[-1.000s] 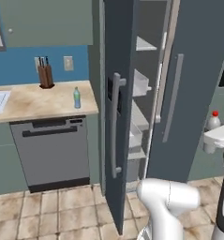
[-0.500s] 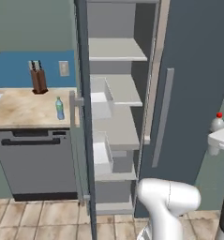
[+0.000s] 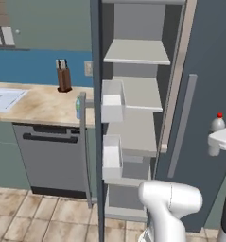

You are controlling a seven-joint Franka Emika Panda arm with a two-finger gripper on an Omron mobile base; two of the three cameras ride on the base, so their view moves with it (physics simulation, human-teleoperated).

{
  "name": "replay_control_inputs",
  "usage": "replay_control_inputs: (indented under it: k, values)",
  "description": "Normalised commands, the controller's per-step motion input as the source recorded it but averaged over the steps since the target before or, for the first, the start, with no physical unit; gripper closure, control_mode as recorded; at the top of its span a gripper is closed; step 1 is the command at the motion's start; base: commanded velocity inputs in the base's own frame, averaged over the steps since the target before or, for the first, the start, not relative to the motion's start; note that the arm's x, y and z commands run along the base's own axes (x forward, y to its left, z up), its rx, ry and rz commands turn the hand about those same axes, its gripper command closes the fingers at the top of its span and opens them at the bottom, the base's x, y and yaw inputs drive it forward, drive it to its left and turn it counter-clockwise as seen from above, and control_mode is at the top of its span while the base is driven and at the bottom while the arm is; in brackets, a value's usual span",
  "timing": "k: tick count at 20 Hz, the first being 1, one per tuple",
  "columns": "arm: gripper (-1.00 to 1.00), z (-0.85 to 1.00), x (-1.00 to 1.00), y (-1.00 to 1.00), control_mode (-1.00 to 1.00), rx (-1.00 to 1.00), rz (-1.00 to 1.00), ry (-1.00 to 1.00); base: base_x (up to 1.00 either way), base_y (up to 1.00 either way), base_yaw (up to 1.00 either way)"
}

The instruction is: Take the bottled waters from the counter and place them in the freezer to freeze. Close the freezer door after placing the bottles.

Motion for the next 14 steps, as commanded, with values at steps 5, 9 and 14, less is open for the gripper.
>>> replay_control_inputs:
  k: [5,9,14]
  values:
    - [1.00,0.00,0.00,0.00,1.00,0.00,0.00,0.00,0.23,-0.18,0.13]
    - [1.00,0.00,0.00,0.00,1.00,0.00,0.00,0.00,0.08,-0.02,0.01]
    - [1.00,0.00,0.00,0.00,1.00,0.00,0.00,0.00,0.32,-0.03,0.02]
